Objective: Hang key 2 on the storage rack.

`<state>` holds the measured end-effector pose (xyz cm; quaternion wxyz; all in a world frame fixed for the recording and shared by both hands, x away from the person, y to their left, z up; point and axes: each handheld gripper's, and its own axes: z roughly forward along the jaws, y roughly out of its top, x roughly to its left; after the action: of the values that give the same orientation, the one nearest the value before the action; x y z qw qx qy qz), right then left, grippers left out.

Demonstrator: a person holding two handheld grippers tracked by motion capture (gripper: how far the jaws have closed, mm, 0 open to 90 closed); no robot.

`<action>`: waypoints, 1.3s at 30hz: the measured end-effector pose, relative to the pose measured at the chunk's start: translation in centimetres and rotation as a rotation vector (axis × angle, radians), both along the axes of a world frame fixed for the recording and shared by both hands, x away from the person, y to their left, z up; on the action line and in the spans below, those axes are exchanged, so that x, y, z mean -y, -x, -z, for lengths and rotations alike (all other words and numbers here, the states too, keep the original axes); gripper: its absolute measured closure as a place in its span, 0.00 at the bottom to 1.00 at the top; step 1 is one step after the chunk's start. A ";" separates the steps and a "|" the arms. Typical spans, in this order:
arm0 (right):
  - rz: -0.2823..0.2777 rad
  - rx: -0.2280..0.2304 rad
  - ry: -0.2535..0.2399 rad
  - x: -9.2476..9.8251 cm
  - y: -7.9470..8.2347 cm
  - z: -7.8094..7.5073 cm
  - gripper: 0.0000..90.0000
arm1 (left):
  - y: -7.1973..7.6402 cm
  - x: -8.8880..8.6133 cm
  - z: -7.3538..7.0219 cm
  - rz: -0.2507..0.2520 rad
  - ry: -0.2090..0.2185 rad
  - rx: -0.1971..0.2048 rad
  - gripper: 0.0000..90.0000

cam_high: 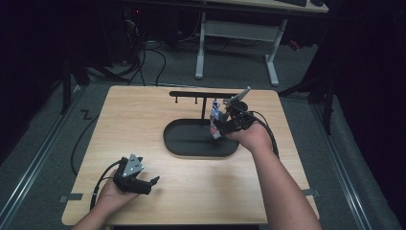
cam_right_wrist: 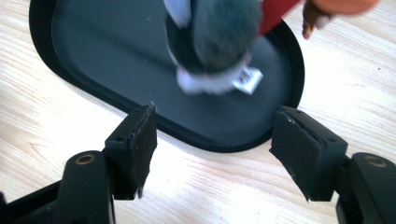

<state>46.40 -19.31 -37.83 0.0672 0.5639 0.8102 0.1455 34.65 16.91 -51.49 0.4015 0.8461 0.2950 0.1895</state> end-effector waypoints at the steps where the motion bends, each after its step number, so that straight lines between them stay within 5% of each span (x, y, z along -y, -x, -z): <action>1: -0.008 0.012 -0.005 0.2 0.2 0.1 0.35 | 0.0 0.0 0.0 -0.002 0.003 0.001 0.07; 7: -0.006 0.073 -0.015 1.4 2.2 1.0 0.35 | 0.2 -0.1 0.1 -0.004 -0.001 0.001 0.07; 13: -0.029 0.187 -0.017 2.7 4.9 3.4 0.35 | 0.3 -0.2 0.1 -0.005 -0.003 -0.004 0.07; 14: -0.025 0.266 -0.033 3.6 6.5 4.9 0.35 | 0.3 -0.2 0.2 -0.004 -0.003 -0.004 0.07; 20: 0.001 0.440 -0.099 5.7 11.0 9.6 0.35 | 0.4 0.0 0.3 -0.001 -0.003 -0.002 0.07; 28: 0.057 0.593 -0.172 7.4 16.4 14.2 0.26 | 0.5 -0.1 0.6 -0.019 0.009 -0.001 0.07; 32: 0.029 0.625 -0.162 7.4 17.7 14.1 0.25 | 0.4 0.2 0.9 -0.040 0.002 -0.018 0.08; 39: -0.004 0.596 -0.166 6.7 17.1 14.9 0.25 | 0.7 0.8 1.0 -0.049 -0.023 -0.008 0.08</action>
<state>29.34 -26.05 -52.69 0.2555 0.4984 0.7412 0.3701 33.91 16.07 -52.48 0.3856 0.8440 0.3150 0.1994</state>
